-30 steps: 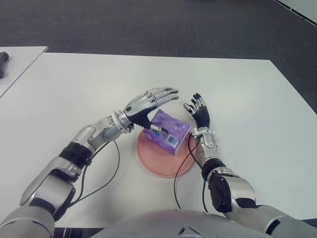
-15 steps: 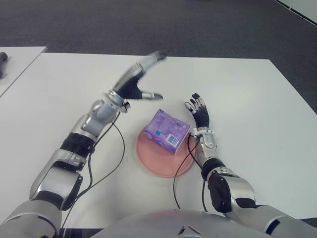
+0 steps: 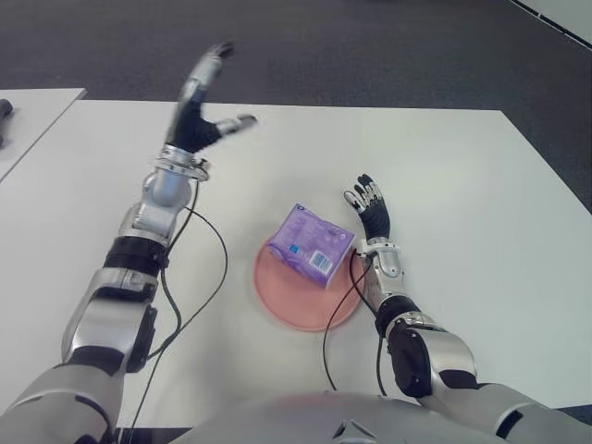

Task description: Put the tissue paper into the plate.

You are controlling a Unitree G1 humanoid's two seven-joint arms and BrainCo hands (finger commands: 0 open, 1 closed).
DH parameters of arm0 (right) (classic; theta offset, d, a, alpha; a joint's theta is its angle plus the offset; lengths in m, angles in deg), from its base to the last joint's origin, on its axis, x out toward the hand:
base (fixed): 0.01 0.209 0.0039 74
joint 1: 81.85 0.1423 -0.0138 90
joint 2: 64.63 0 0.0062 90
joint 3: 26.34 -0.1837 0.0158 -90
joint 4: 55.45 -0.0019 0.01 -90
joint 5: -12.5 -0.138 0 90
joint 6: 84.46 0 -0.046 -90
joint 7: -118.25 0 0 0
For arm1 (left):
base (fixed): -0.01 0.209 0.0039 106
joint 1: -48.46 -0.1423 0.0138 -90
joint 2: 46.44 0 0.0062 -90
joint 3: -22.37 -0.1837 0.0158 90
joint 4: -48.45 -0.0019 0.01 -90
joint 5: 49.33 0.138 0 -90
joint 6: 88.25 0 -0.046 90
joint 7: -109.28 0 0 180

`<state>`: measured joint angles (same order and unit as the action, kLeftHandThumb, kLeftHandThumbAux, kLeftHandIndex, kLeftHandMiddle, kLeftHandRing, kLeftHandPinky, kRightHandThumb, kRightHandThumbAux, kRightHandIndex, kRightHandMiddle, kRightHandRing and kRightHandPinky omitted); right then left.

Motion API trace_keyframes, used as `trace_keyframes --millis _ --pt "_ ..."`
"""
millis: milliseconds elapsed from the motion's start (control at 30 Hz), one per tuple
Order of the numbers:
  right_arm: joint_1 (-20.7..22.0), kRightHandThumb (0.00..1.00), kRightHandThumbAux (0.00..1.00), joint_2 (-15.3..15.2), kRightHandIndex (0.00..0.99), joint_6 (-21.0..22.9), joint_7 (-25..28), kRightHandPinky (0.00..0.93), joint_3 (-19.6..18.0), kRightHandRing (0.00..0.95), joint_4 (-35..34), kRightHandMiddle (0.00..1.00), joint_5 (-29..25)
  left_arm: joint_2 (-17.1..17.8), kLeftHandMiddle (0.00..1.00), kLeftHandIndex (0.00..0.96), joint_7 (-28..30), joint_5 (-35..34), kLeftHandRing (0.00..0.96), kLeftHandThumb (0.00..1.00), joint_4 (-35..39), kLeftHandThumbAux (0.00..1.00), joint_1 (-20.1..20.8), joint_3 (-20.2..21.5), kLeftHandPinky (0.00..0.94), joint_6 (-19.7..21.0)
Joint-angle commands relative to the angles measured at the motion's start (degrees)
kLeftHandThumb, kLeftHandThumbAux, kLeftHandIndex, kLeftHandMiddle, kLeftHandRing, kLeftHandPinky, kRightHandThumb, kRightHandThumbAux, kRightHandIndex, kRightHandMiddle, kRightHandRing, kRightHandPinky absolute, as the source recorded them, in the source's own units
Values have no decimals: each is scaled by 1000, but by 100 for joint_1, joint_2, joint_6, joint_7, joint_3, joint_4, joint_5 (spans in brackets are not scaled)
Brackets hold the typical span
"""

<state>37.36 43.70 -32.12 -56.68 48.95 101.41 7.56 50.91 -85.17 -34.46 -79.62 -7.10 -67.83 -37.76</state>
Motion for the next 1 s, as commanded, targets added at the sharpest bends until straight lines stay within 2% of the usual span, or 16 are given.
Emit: trace_keyframes --millis 33,167,367,600,733,1000 --pt "-614 115 662 90 100 591 -63 63 -40 60 413 95 -88 -422 0 0 -785 -13 0 0 -422 453 -192 291 0 99" --pt "-610 116 665 82 96 597 -73 63 -35 55 421 89 -80 -736 0 0 -1326 72 0 0 -554 482 -609 353 0 21" --pt "-606 117 676 54 90 562 -74 60 -10 51 427 80 -48 -978 0 0 -1631 -65 0 0 -598 490 -892 502 0 176" --pt "-606 119 688 65 90 468 -50 61 -8 48 429 76 -54 -1237 0 0 -1615 -228 0 0 -237 467 -1333 630 0 389" --pt "-585 120 702 87 93 437 -100 65 -2 49 414 75 -43 -1581 0 0 -1557 -261 0 0 -330 467 -1693 538 0 198" --pt "-584 100 722 82 85 453 -125 52 23 41 391 65 -21 -1926 0 0 -1525 -160 0 0 -624 480 -1993 377 0 5"
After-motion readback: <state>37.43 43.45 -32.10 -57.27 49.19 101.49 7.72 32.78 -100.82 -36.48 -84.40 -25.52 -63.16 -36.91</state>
